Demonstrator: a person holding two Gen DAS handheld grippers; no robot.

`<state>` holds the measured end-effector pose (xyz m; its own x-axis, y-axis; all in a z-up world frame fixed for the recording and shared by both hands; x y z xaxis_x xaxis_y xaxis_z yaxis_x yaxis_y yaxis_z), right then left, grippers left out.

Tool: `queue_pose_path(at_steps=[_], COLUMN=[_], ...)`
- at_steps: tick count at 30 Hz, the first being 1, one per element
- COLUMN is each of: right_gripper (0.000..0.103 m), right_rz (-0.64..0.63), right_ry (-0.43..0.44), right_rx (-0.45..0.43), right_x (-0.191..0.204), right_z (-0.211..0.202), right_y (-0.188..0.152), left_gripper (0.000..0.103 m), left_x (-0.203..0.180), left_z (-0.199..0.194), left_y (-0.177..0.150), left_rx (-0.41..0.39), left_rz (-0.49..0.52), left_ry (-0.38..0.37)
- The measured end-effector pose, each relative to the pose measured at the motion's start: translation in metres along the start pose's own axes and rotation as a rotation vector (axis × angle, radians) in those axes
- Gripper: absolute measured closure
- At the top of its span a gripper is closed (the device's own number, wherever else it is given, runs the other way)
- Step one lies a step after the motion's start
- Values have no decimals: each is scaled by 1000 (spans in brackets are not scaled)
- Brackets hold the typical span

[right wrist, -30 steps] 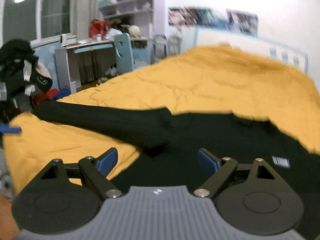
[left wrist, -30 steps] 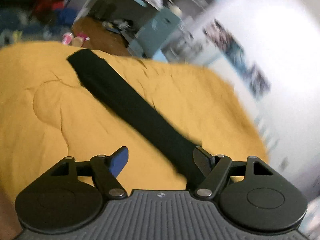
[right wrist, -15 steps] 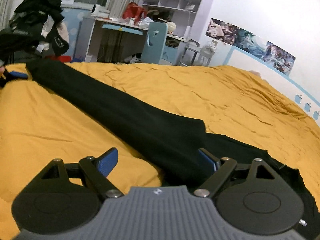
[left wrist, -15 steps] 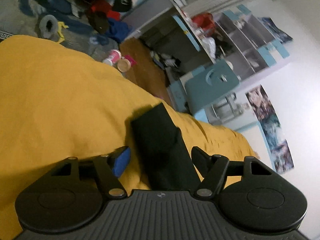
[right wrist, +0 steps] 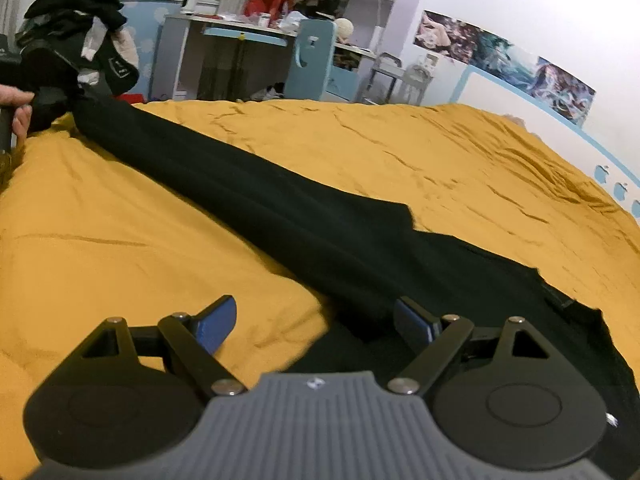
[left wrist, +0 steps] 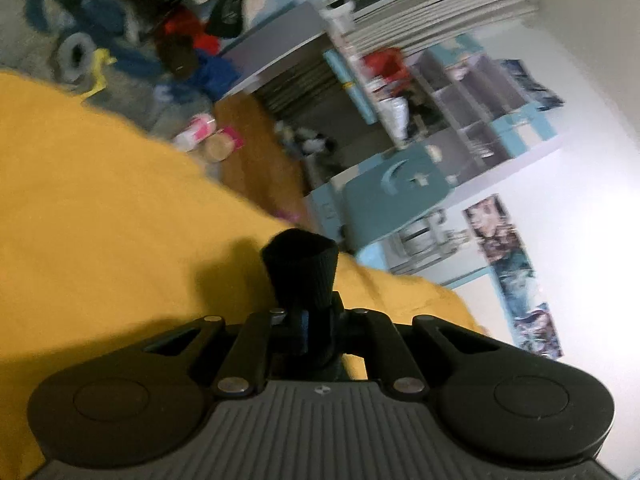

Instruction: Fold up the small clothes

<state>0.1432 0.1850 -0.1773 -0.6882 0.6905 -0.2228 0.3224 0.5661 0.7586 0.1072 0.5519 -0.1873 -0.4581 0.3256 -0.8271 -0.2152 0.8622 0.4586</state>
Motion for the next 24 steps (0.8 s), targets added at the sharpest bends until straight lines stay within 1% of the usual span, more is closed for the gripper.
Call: queue_pose_path(at_steps=[1,3,5,8,9,10,12,14,16,18,19,21,23,24], right_gripper=[21,21,21,21,21,21,21,21,21,21,21,21,21,21], right_rz=[10,45,88,162,184,210,257,303,358,420,458,538,608,640], right_ry=[-10,-31,-47,-91,-106,-124,-162,-200,-226,-243,-249,-258,-262,-264], right_rx=[-3,-13,-18,-13,-12,-12,-19,-32,-34,-32,-30,-31,-27,-21], right_x=[-8,-26,-47,-84,-95,-108,-134,-160,-184,-207,-220,-242,-258,-266], right_z=[-8,-24,-38,-64,-72,-82,-102,-124,-147,-165,-175,-193,-207,-213], right_y=[-2,-8,-15,-34,-40,-48,-63,-80,-99,-118,-126,-145,-161,-168], left_gripper=[95,95,95,95,95,95,95,95,95,95,95,95,93,87], left_x=[-13,-50,-96,-171,-203,-226,-277,-320,-355,-383,-392,-400,-397,-393], left_z=[-3,-9,-17,-28,-34,-39,-49,-59,-65,-70,-71,-70,-64,-59], left_y=[-1,-7,-18,-48,-64,-80,-119,-164,-218,-277,-306,-368,-432,-459], left_rx=[-6,-1,21,71,93,113,179,246,338,428,468,558,665,721], left_rz=[13,42,73,139,173,195,242,286,306,324,335,362,396,422], left_ry=[-29,-111,-212,-370,-432,-483,-596,-688,-769,-831,-852,-867,-847,-821])
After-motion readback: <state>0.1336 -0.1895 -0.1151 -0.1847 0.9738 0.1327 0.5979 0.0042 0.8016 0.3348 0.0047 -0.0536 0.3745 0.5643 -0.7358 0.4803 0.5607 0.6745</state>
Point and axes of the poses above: each gripper's, at about its wrist camera, not at the fingertips, and z roughly the way its jaws point, x to its left, y to its top, the point moved 4 cm from there along z, roughly the way its jaws point, and after that the axes turned 2 degrees about z, right-handed, at the moved point
